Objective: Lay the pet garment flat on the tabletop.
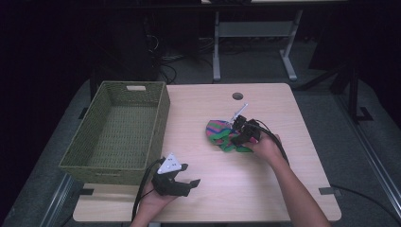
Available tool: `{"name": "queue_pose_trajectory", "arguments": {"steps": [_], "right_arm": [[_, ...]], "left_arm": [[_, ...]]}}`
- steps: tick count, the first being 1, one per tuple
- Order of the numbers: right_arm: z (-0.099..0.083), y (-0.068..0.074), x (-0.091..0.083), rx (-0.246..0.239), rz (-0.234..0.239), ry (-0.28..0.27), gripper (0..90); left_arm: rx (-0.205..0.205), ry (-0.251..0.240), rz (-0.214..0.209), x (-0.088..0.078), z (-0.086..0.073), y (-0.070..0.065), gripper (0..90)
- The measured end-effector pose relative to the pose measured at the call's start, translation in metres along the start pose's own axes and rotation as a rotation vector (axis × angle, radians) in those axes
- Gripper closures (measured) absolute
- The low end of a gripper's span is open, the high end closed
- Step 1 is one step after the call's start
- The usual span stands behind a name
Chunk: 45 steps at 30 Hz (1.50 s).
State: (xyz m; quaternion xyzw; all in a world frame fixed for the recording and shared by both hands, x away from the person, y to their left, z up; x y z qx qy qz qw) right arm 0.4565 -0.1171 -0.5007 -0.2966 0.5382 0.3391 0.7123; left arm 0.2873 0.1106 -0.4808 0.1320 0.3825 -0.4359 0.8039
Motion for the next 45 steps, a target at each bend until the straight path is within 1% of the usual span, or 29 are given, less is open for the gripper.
{"name": "queue_pose_trajectory", "arguments": {"steps": [2, 5, 8, 9, 10, 11, 12, 13, 15, 18, 20, 22, 23, 24, 25, 26, 27, 29, 31, 33, 35, 36, 37, 39, 42, 45], "right_arm": [[0.0, -0.001, 0.0, 0.018, 0.012, -0.006, 61.5], [-0.001, -0.004, -0.002, 0.022, -0.005, 0.002, 68.5], [-0.002, -0.005, -0.003, 0.036, 0.012, 0.003, 72.4], [-0.002, -0.005, -0.005, 0.041, 0.037, -0.003, 74.1], [-0.003, -0.005, -0.009, 0.051, 0.074, -0.025, 74.9], [-0.003, -0.007, -0.015, 0.075, 0.104, -0.053, 75.3], [-0.005, -0.009, -0.019, 0.086, 0.128, -0.077, 75.3], [-0.007, -0.011, -0.022, 0.098, 0.156, -0.087, 75.3], [-0.012, -0.015, -0.027, 0.113, 0.152, -0.083, 75.4], [-0.019, -0.019, -0.032, 0.118, 0.157, -0.083, 75.6], [-0.021, -0.02, -0.036, 0.129, 0.17, -0.098, 75.6], [-0.022, -0.02, -0.04, 0.128, 0.176, -0.11, 75.8], [-0.022, -0.02, -0.043, 0.128, 0.168, -0.114, 75.7], [-0.022, -0.02, -0.046, 0.13, 0.168, -0.129, 75.7], [-0.022, -0.02, -0.049, 0.138, 0.187, -0.146, 75.7], [-0.023, -0.019, -0.052, 0.142, 0.196, -0.157, 75.8], [-0.023, -0.02, -0.055, 0.142, 0.19, -0.165, 75.8], [-0.024, -0.021, -0.058, 0.142, 0.198, -0.164, 75.8], [-0.024, -0.023, -0.062, 0.142, 0.192, -0.166, 75.8], [-0.023, -0.024, -0.067, 0.145, 0.198, -0.178, 75.8], [-0.024, -0.024, -0.072, 0.148, 0.208, -0.193, 75.8], [-0.024, -0.024, -0.072, 0.148, 0.208, -0.193, 75.8], [-0.025, -0.023, -0.077, 0.148, 0.212, -0.208, 75.8], [-0.026, -0.022, -0.082, 0.144, 0.211, -0.222, 75.8], [-0.028, -0.02, -0.09, 0.145, 0.223, -0.238, 75.8], [-0.03, -0.019, -0.096, 0.144, 0.221, -0.256, 75.7]], "left_arm": [[-0.003, -0.002, -0.001, 0.0, 0.0, 0.0, 26.4], [0.001, -0.019, 0.004, -0.003, 0.0, -0.001, 26.6], [-0.006, -0.028, 0.008, -0.005, 0.0, 0.0, 26.6], [-0.006, -0.029, 0.008, -0.006, 0.0, 0.001, 26.5], [-0.006, -0.029, 0.008, -0.006, 0.0, 0.001, 26.6], [-0.009, -0.031, 0.011, -0.007, -0.001, 0.002, 26.6], [-0.009, -0.031, 0.011, -0.007, -0.001, 0.002, 26.5], [-0.015, -0.031, 0.005, -0.007, -0.001, 0.003, 26.6], [-0.023, -0.038, 0.002, -0.006, 0.0, 0.004, 26.6], [-0.013, -0.032, 0.009, -0.006, 0.0, 0.003, 26.5], [-0.015, -0.038, 0.01, -0.006, 0.001, 0.002, 26.6], [-0.019, -0.039, 0.011, -0.006, 0.001, 0.002, 26.6], [-0.021, -0.041, 0.009, -0.006, 0.001, 0.001, 26.6], [-0.023, -0.043, 0.008, -0.007, 0.0, 0.001, 26.6], [-0.023, -0.043, 0.006, -0.007, 0.0, 0.002, 26.6], [-0.024, -0.041, 0.005, -0.007, -0.001, 0.002, 26.6], [-0.022, -0.042, 0.008, -0.008, -0.001, 0.002, 26.5], [-0.021, -0.046, 0.014, -0.009, 0.0, 0.004, 26.6], [-0.025, -0.062, 0.013, -0.01, 0.002, 0.004, 26.6], [-0.03, -0.073, 0.011, -0.01, 0.002, 0.004, 26.6], [-0.029, -0.071, 0.011, -0.01, 0.002, 0.004, 26.6], [-0.029, -0.071, 0.011, -0.01, 0.002, 0.004, 26.6], [-0.027, -0.07, 0.013, -0.011, 0.002, 0.003, 26.5], [-0.023, -0.072, 0.016, -0.011, 0.002, 0.003, 26.5], [-0.024, -0.072, 0.01, -0.011, 0.002, 0.003, 26.6], [-0.024, -0.067, 0.01, -0.01, 0.002, 0.003, 26.5]]}}
Point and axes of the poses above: each handheld gripper's, and its own axes: x roughly forward along the jaws, z roughly out of its top, y roughly to its left, the point moved 6 cm from there along x, roughly forward along the jaws, and after that the axes turned 11 degrees about y, right-handed, at the moved point
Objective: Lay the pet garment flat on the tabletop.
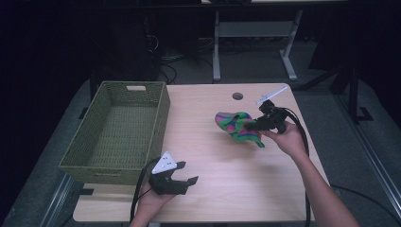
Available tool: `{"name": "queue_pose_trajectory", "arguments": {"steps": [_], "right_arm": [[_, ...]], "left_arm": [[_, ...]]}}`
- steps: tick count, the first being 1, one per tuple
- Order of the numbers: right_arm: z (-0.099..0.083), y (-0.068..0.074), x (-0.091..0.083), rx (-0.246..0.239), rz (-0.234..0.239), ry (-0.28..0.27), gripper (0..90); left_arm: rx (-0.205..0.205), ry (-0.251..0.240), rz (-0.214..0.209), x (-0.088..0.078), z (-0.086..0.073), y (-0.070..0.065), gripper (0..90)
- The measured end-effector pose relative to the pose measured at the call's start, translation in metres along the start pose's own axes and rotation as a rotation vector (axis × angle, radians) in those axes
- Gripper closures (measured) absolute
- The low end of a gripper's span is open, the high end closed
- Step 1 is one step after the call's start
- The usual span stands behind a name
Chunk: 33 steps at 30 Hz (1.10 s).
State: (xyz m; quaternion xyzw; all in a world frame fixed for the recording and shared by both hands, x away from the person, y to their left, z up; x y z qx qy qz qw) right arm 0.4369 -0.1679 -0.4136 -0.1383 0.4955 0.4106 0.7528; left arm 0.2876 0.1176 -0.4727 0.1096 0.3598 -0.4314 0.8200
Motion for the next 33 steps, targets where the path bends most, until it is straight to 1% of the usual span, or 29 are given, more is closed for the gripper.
{"name": "queue_pose_trajectory", "arguments": {"steps": [1, 2, 3, 7, 9, 11, 17, 21, 24, 27, 29, 31, 33], "right_arm": [[0.0, 0.0, 0.0, 0.0, 0.0, 0.0, 75.7], [0.0, 0.002, -0.002, 0.007, 0.02, -0.009, 75.7], [0.0, 0.002, -0.003, 0.006, 0.024, -0.01, 75.7], [-0.002, 0.007, -0.006, -0.019, 0.014, -0.006, 75.6], [-0.003, 0.011, -0.009, -0.022, 0.035, -0.013, 75.6], [-0.004, 0.015, -0.011, -0.032, 0.041, -0.02, 75.6], [-0.006, 0.027, -0.018, -0.07, 0.029, -0.025, 75.6], [-0.012, 0.033, -0.019, -0.092, 0.026, -0.033, 75.6], [-0.019, 0.035, -0.019, -0.092, 0.025, -0.028, 75.6], [-0.026, 0.037, -0.019, -0.078, 0.033, -0.02, 75.6], [-0.03, 0.037, -0.018, -0.083, 0.034, -0.021, 75.6], [-0.034, 0.037, -0.018, -0.067, 0.034, -0.017, 75.6], [-0.037, 0.038, -0.017, -0.063, 0.03, -0.009, 75.6]], "left_arm": [[0.0, 0.0, 0.0, 0.0, 0.0, 0.0, 26.5], [0.002, -0.003, -0.002, -0.001, 0.0, 0.0, 26.5], [0.0, -0.005, -0.004, -0.001, 0.0, 0.0, 26.5], [0.0, -0.009, -0.006, -0.001, 0.001, -0.001, 26.5], [-0.007, -0.015, -0.012, -0.002, 0.002, -0.001, 26.4], [-0.007, -0.018, -0.014, -0.002, 0.002, -0.001, 26.1], [-0.007, -0.023, -0.02, -0.002, 0.002, -0.002, 25.6], [-0.013, -0.03, -0.022, -0.004, 0.002, -0.002, 25.1], [-0.013, -0.034, -0.023, -0.004, 0.002, -0.002, 24.7], [-0.011, -0.041, -0.025, -0.005, 0.003, -0.003, 24.3], [-0.009, -0.043, -0.025, -0.005, 0.003, -0.004, 24.3], [-0.009, -0.044, -0.026, -0.005, 0.003, -0.003, 24.3], [-0.014, -0.046, -0.023, -0.005, 0.003, -0.002, 24.2]]}}
Point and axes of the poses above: each handheld gripper's, and its own axes: x roughly forward along the jaws, z roughly out of its top, y roughly to its left, the point moved 6 cm from there along x, roughly forward along the jaws, and after that the axes turned 11 degrees about y, right-handed, at the moved point
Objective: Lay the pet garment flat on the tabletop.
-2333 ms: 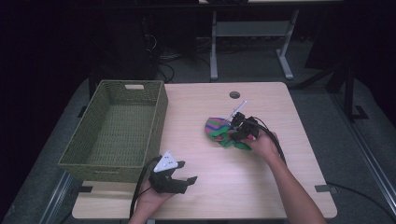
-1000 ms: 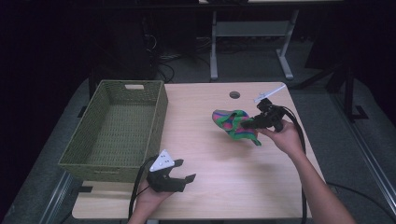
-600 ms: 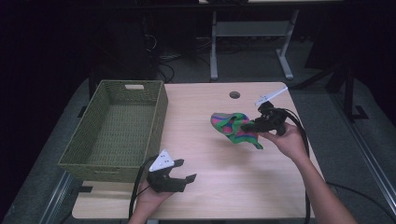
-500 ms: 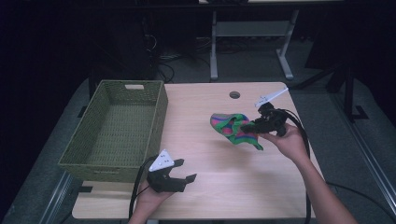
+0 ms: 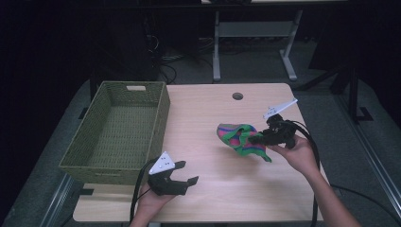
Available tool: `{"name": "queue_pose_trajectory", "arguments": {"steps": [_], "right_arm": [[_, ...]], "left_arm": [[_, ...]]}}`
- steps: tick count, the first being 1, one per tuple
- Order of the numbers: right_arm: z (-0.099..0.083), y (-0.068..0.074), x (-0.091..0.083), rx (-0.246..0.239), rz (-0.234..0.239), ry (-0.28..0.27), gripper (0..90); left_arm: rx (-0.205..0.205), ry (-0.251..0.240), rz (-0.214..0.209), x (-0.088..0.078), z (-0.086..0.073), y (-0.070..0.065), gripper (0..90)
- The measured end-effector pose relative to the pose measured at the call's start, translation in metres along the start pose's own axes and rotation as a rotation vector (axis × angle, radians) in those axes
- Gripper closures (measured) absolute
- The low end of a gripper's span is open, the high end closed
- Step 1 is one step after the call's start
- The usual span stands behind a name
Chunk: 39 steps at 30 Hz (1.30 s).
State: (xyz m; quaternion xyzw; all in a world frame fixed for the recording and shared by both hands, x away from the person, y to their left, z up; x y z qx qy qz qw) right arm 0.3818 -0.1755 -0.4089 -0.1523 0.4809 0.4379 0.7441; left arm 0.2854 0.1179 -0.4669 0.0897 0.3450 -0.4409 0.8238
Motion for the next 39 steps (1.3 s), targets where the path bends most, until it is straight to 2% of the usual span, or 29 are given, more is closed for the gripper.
{"name": "queue_pose_trajectory", "arguments": {"steps": [14, 25, 32, 39], "right_arm": [[-0.018, 0.019, 0.006, -0.034, 0.008, 0.004, 75.4], [-0.021, 0.041, 0.019, -0.085, 0.005, 0.021, 75.2], [-0.022, 0.047, 0.034, -0.092, 0.025, 0.028, 74.8], [-0.022, 0.051, 0.051, -0.085, 0.039, 0.071, 74.8]], "left_arm": [[-0.007, -0.002, -0.002, -0.001, 0.0, 0.0, 24.1], [-0.01, -0.009, 0.001, -0.003, 0.0, 0.002, 24.0], [-0.012, -0.014, 0.004, -0.004, 0.0, 0.003, 24.0], [-0.013, -0.011, 0.004, -0.004, 0.0, 0.003, 24.0]]}}
Point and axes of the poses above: each handheld gripper's, and its own axes: x roughly forward along the jaws, z roughly out of its top, y roughly to its left, the point moved 6 cm from there along x, roughly forward along the jaws, and after that the axes turned 11 degrees about y, right-handed, at the moved point
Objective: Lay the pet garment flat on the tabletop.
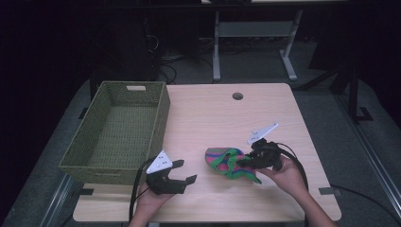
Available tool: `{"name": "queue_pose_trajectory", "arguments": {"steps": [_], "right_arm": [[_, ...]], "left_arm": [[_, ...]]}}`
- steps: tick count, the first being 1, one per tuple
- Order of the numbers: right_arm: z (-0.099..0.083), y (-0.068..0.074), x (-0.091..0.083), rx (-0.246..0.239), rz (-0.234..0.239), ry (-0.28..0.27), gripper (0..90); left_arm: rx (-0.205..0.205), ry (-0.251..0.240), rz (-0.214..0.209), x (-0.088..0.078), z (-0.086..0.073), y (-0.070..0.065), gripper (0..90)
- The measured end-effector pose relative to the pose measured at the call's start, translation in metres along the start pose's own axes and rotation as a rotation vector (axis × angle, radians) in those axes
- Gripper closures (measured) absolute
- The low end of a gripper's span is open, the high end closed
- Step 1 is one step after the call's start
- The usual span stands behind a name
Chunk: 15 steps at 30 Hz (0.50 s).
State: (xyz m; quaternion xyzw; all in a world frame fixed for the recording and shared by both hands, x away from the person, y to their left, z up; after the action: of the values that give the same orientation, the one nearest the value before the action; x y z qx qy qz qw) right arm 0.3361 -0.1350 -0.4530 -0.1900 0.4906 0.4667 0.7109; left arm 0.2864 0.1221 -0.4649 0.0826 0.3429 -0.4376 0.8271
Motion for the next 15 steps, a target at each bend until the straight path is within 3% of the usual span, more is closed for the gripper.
{"name": "queue_pose_trajectory", "arguments": {"steps": [6, 15], "right_arm": [[0.002, 0.005, 0.021, 0.002, 0.017, 0.052, 74.4], [0.005, 0.012, 0.038, -0.007, 0.042, 0.074, 71.0]], "left_arm": [[0.005, 0.002, 0.001, 0.0, 0.0, -0.001, 24.1], [0.005, 0.001, 0.007, -0.001, 0.0, 0.001, 24.0]]}}
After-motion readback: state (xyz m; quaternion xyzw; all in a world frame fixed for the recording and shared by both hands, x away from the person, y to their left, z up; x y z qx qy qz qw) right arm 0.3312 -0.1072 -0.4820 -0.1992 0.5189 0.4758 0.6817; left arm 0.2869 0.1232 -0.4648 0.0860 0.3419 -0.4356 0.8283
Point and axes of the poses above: each handheld gripper's, and its own axes: x roughly forward along the jaws, z roughly out of its top, y roughly to its left, the point moved 6 cm from there along x, roughly forward along the jaws, and after that the axes turned 11 degrees about y, right-handed, at the moved point
